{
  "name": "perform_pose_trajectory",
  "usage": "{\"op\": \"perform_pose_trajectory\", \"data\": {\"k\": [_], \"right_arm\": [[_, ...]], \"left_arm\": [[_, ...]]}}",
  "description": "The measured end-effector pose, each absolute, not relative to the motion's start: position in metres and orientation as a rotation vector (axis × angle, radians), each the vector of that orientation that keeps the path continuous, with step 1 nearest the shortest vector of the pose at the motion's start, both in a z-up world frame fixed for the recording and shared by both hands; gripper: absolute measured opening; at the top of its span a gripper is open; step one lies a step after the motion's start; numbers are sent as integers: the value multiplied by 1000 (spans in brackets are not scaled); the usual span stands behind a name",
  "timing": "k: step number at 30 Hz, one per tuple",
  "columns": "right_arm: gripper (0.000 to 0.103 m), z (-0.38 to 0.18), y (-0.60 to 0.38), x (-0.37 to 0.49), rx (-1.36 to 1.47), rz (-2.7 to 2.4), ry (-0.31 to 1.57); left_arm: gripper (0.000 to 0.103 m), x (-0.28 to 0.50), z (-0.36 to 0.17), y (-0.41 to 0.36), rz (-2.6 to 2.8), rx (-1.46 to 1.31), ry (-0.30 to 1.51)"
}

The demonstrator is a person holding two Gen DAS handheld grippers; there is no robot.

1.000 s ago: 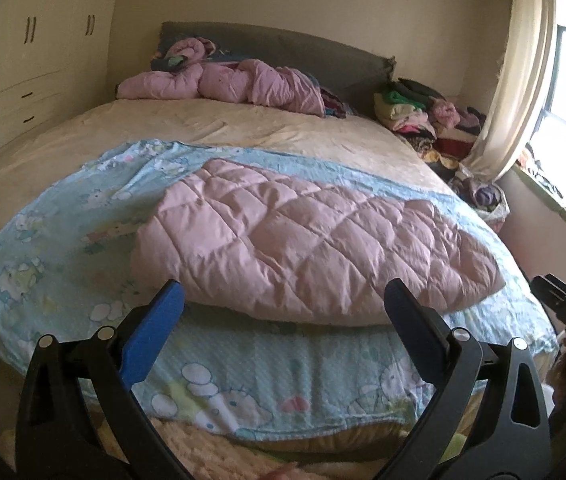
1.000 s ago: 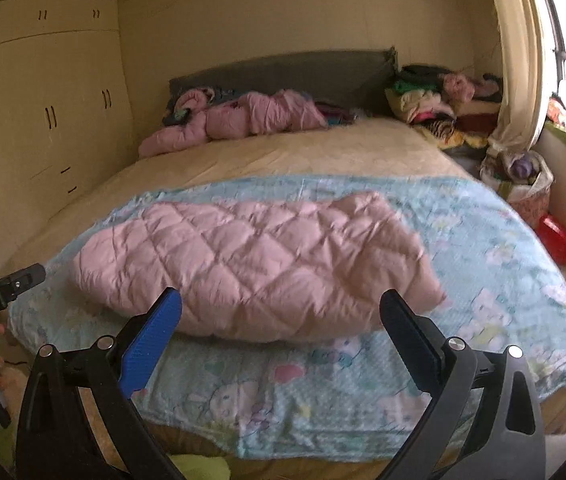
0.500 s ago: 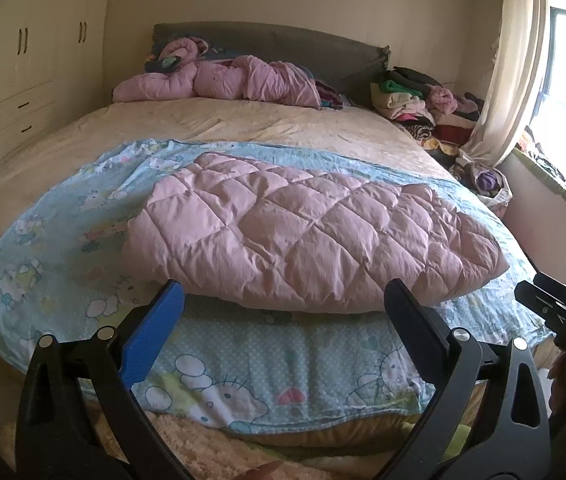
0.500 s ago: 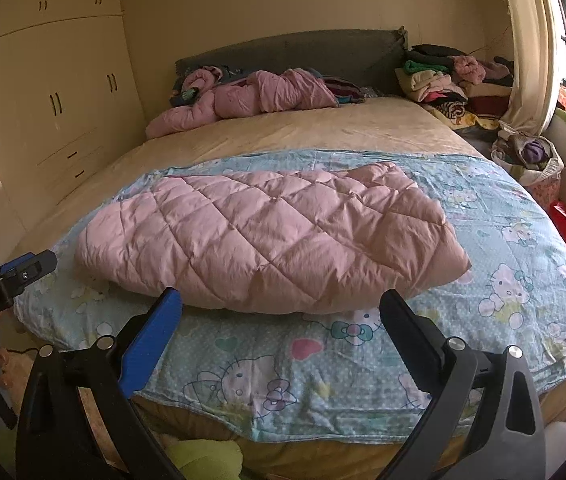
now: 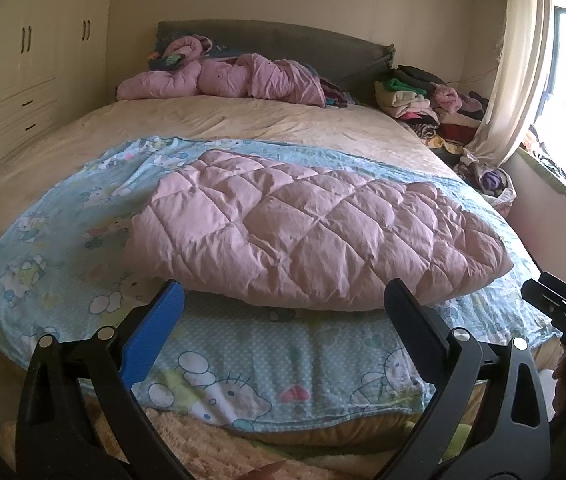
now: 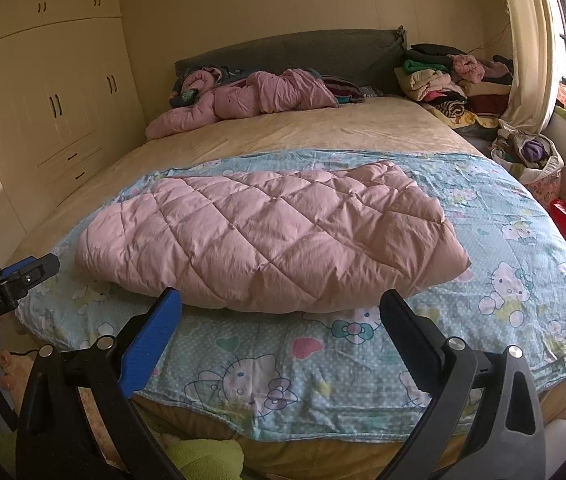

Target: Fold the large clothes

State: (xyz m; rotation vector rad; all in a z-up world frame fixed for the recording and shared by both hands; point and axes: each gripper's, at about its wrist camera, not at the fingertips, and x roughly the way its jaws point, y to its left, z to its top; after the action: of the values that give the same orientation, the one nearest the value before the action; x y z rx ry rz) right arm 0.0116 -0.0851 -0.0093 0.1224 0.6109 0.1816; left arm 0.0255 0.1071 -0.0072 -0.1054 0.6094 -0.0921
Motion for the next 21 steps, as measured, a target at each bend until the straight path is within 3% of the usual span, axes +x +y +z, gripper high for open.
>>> {"op": "perform_pose_trajectory", "data": {"k": [21], "right_arm": [[99,-10,-85,11,129,183,613]], "left_arm": [[94,26,-9,110,-84,-104,618]]}}
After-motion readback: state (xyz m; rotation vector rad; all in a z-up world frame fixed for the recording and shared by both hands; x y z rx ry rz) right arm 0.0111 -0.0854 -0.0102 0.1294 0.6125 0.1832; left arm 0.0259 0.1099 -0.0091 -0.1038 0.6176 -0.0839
